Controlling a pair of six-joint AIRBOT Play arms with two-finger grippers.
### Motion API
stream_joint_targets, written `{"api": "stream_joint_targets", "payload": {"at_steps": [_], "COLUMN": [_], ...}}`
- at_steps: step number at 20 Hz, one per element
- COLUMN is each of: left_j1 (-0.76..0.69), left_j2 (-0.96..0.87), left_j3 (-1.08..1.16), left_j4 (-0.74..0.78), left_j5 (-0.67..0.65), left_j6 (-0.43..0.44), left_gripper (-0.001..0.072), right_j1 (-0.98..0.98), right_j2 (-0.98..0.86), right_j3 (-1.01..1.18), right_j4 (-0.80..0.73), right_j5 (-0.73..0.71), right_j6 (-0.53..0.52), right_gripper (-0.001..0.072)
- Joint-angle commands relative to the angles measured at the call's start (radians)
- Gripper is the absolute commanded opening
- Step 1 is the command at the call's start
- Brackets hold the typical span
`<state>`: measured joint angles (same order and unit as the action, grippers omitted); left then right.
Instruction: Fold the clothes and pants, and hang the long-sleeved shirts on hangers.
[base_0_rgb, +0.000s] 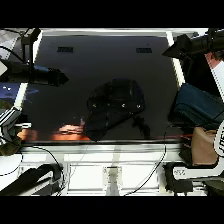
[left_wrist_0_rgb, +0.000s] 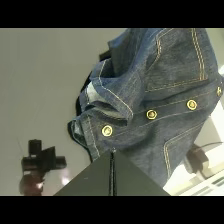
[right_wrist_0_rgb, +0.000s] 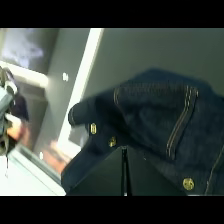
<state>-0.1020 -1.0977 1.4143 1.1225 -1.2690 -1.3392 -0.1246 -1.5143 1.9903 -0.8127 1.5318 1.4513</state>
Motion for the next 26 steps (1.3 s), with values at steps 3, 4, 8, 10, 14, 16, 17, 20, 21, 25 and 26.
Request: {"api": "stream_joint_targets", "payload": {"at_steps": [3, 4, 8, 10, 14, 16, 17, 20, 21, 25, 26], "left_j1": [0.0, 0.0, 0.0, 0.0, 0.0, 0.0, -0.001, -0.013, -0.024, -0.054, -0.056], "left_j2": [-0.013, -0.021, -0.025, -0.025, -0.04, -0.078, -0.108, -0.209, -0.241, -0.34, -0.356], "left_j3": [0.0, -0.001, -0.101, -0.209, -0.43, -0.475, -0.476, -0.476, -0.476, -0.476, -0.476], "left_j4": [-0.068, -0.064, -0.047, -0.086, -0.23, -0.369, -0.465, -0.74, -0.812, -1.02, -1.055], "left_j5": [0.035, 0.044, 0.134, 0.169, 0.25, 0.322, 0.355, 0.41, 0.414, 0.451, 0.451], "left_j6": [0.0, 0.0, -0.001, -0.015, -0.015, -0.014, -0.01, 0.127, 0.171, 0.317, 0.34], "left_gripper": [0.0007, 0.0006, 0.0004, 0.0005, 0.0007, 0.0115, 0.0307, 0.0367, 0.0367, 0.0367, 0.0367], "right_j1": [0.0, -0.007, -0.054, -0.082, -0.106, -0.105, -0.1, -0.087, -0.086, -0.086, -0.086], "right_j2": [-0.004, -0.008, -0.009, -0.009, -0.01, -0.019, -0.026, -0.028, -0.028, -0.028, -0.028], "right_j3": [0.0, -0.003, -0.079, -0.158, -0.314, -0.356, -0.357, -0.356, -0.356, -0.356, -0.356], "right_j4": [0.015, 0.011, 0.039, 0.114, 0.189, 0.187, 0.185, 0.179, 0.179, 0.16, 0.16], "right_j5": [-0.091, -0.073, -0.039, -0.026, -0.026, -0.027, -0.027, -0.034, -0.034, -0.041, -0.041], "right_j6": [0.002, 0.003, -0.008, -0.042, -0.086, -0.084, -0.084, -0.08, -0.08, -0.08, -0.08], "right_gripper": [0.0027, 0.0025, 0.0023, 0.0023, 0.0025, 0.0029, 0.0032, 0.0379, 0.0444, 0.0444, 0.0444]}}
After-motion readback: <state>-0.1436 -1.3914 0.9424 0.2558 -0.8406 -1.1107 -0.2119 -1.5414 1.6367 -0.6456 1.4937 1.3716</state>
